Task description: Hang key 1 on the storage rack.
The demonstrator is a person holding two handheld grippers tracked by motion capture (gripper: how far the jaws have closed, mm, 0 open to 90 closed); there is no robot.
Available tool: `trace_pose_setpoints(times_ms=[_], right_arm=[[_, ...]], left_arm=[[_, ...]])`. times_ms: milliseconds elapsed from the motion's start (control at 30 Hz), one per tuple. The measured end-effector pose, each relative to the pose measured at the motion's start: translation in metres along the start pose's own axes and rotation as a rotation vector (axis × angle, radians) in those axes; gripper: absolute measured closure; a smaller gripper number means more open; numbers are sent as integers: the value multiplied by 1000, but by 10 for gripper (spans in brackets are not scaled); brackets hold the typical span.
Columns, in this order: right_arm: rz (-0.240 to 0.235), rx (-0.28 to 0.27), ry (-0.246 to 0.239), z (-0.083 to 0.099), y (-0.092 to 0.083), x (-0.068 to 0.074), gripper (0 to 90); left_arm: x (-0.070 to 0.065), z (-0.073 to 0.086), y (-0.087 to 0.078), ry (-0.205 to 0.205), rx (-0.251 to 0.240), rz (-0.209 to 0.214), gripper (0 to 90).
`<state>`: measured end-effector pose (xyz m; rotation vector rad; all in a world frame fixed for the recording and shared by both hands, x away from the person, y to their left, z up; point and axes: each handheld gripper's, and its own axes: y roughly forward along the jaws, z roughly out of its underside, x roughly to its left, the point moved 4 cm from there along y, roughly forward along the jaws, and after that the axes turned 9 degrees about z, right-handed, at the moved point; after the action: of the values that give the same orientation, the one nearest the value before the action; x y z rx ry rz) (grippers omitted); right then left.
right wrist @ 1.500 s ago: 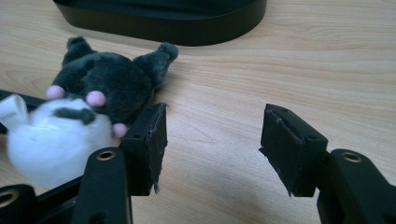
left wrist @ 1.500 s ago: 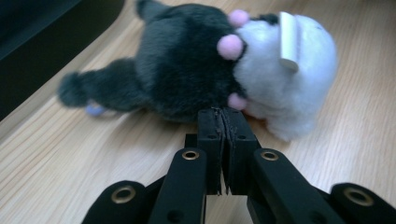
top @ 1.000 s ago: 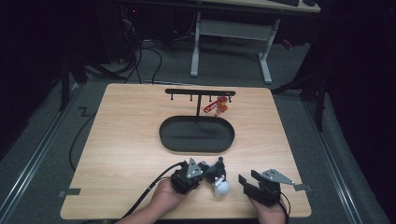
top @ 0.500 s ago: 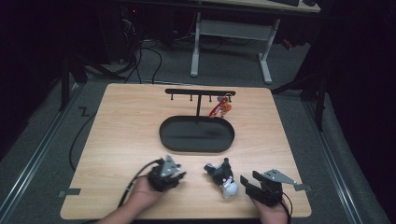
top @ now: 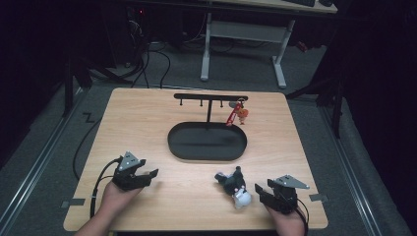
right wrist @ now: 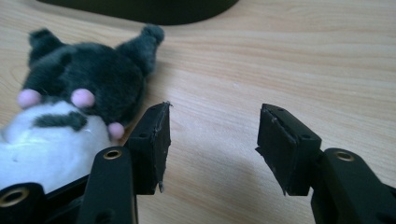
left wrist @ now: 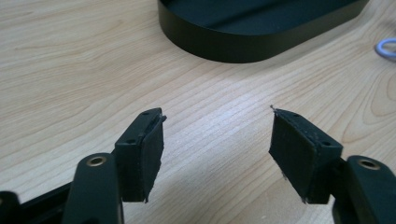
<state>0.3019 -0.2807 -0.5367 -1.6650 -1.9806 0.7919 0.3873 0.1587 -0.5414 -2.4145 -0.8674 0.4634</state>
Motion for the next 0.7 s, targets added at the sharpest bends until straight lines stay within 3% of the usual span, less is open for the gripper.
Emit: trace_pose_setpoints(times_ms=[67, 167, 300, 500, 600, 667, 700], right_arm=[[5, 23, 0, 0, 2, -2, 416], [-16, 71, -1, -2, 3, -2, 401], [11, 166, -54, -6, 2, 0, 394], [39, 282, -114, -16, 4, 6, 377], [56, 324, -150, -24, 4, 6, 379], [52, 336, -148, -26, 4, 6, 380], [50, 381, -151, -30, 4, 4, 380]], left_arm=[[-4, -1, 2, 39, 5, -13, 334], [-10, -2, 4, 29, -2, 20, 320], [-19, -3, 7, 78, 3, 30, 318], [-16, -5, 9, 86, 11, 32, 315], [-17, -5, 8, 101, 9, 18, 315], [-18, -6, 7, 113, 7, 14, 315], [-18, -7, 6, 115, 3, 14, 315]])
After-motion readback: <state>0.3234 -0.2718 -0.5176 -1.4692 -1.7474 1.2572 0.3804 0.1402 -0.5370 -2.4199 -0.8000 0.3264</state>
